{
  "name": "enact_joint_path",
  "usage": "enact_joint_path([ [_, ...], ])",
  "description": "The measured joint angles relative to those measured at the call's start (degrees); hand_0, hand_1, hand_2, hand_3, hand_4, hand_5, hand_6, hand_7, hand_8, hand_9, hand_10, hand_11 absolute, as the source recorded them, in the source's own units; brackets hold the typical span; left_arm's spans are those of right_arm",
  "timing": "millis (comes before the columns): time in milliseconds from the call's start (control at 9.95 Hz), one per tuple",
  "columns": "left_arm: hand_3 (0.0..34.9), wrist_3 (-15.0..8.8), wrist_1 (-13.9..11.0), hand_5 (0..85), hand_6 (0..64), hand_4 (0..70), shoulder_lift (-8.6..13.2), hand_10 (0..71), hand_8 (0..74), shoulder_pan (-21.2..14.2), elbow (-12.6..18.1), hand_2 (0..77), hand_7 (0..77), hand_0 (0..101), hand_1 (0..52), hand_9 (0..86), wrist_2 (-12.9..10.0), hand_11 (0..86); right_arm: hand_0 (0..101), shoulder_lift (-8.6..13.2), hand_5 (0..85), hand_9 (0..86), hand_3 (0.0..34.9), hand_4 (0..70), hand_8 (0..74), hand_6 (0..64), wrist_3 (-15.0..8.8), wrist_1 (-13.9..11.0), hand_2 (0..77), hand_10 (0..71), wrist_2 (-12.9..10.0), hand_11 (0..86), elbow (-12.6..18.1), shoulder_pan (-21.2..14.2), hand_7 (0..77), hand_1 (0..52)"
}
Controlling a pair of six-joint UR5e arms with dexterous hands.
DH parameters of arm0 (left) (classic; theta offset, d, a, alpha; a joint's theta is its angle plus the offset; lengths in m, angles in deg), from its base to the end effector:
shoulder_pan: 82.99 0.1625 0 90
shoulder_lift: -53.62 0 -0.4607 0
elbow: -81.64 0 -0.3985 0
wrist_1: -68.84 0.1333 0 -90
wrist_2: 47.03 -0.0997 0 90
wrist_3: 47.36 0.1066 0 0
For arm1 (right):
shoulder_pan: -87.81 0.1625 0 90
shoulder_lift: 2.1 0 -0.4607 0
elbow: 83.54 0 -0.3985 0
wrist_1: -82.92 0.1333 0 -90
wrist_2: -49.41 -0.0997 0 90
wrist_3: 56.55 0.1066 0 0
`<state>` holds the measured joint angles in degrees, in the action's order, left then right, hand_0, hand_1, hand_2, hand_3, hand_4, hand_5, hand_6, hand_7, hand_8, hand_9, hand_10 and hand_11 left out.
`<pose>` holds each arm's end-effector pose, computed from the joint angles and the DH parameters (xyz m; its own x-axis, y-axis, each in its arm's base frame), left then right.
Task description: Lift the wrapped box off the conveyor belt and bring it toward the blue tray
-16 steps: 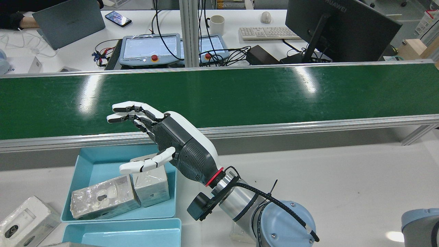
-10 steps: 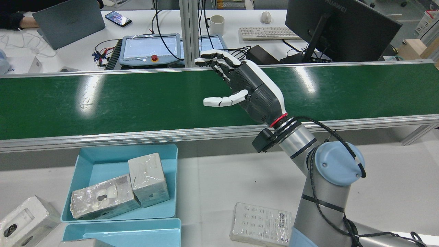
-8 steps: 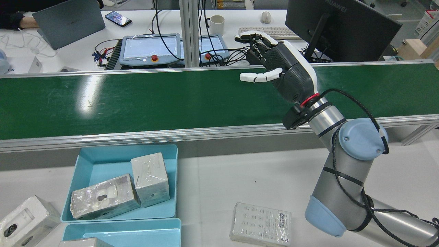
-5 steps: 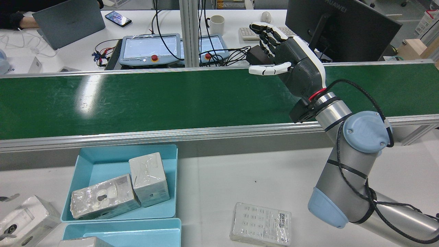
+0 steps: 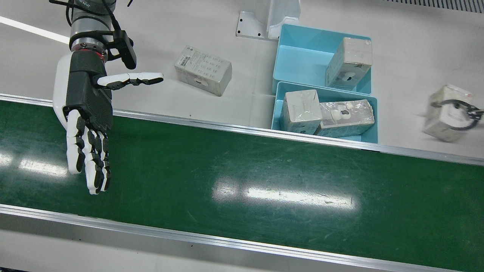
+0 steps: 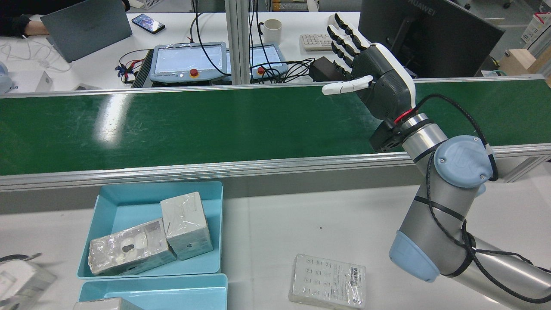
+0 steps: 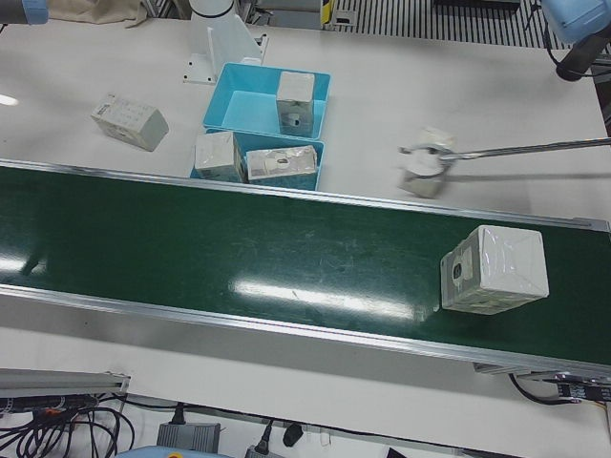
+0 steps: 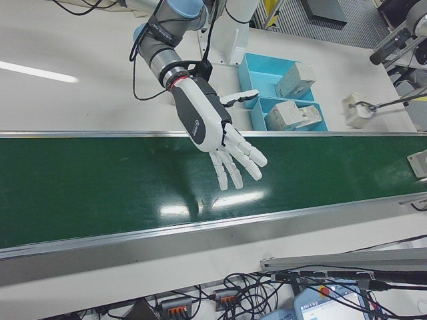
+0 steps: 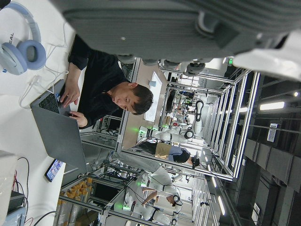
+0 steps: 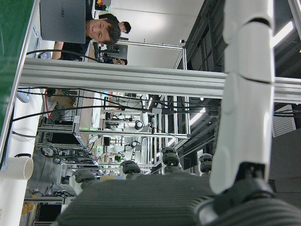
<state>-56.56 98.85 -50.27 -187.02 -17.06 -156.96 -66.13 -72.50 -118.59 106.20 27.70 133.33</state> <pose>-0.2310 -0.5247 0.5685 -0.9762 -0.0787 0.2020 -0.1898 -0.1397 -0.9718 -0.2809 -0.5596 0.3354 -0.9900 0.1401 0.0192 0.0331 0.3618 -0.9317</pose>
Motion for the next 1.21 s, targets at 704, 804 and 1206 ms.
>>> enact_joint_path([
  [704,0.0,0.0,0.0,1.1,0.0,0.0,0.0,0.0,0.0,0.0,0.0,0.5,0.0,0,0.0,0.0,0.0,0.0,58,-1.6,9.3,1.1,29.5,0.0,4.9,0.0,0.3,-0.3,1.6,0.0,2.6,1.6,1.3,1.5,3.8,21.8],
  [804,0.0,0.0,0.0,1.1,0.0,0.0,0.0,0.0,0.0,0.0,0.0,0.5,0.0,0,0.0,0.0,0.0,0.0,60,-2.1,7.6,1.6,29.1,0.0,5.5,0.0,0.8,-0.3,1.6,0.0,2.8,1.6,1.4,2.2,3.3,21.8],
  [1206,0.0,0.0,0.0,1.1,0.0,0.0,0.0,0.0,0.0,0.0,0.0,0.5,0.0,0,0.0,0.0,0.0,0.0,47,-3.0,11.5,1.6,14.6,1.1,1.1,0.0,2.3,-0.3,7.6,0.0,3.0,1.6,2.0,2.6,0.5,10.4],
])
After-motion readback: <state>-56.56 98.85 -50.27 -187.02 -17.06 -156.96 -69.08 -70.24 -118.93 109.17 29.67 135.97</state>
